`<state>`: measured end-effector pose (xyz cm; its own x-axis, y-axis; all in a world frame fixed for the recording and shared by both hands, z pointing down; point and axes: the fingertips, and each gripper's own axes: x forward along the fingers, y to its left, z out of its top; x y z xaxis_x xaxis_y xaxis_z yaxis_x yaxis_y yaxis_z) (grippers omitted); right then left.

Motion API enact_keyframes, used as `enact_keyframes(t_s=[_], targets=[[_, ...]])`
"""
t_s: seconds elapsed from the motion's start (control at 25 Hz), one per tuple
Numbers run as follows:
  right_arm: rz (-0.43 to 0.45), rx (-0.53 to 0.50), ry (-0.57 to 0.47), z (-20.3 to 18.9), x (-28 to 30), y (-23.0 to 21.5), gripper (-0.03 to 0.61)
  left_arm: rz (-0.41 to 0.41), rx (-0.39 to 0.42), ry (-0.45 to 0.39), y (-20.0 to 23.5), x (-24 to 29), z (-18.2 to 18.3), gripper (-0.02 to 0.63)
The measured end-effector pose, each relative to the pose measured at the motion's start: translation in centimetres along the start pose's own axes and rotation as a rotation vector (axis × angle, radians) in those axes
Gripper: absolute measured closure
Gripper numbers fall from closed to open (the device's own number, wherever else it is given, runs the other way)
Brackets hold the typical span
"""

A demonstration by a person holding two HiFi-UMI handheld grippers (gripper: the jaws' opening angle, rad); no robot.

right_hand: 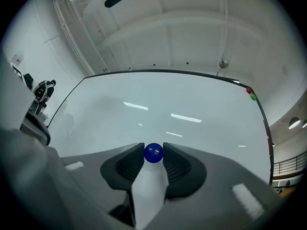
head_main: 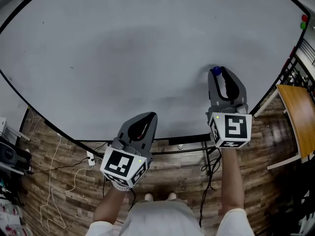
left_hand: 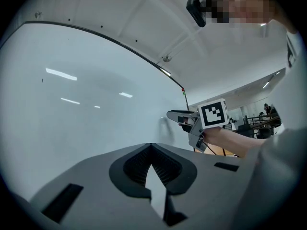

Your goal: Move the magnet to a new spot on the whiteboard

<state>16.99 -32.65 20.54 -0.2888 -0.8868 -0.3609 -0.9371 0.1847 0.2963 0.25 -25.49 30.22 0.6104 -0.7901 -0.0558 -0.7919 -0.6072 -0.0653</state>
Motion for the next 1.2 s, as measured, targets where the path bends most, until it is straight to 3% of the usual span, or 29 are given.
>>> enact_keyframes(t_s=[0.52,1.2], targets=[[-0.006,-0.059,0.003,-0.5,2.8,-0.3,0.446,0.017,0.012,0.001,0.9,-0.2,0.2,0.612],[-0.017,-0.067,-0.011,0.6,1.4,0.1,0.446,0.014,0.017,-0.011,0.0,-1.7,1.2,0.612]])
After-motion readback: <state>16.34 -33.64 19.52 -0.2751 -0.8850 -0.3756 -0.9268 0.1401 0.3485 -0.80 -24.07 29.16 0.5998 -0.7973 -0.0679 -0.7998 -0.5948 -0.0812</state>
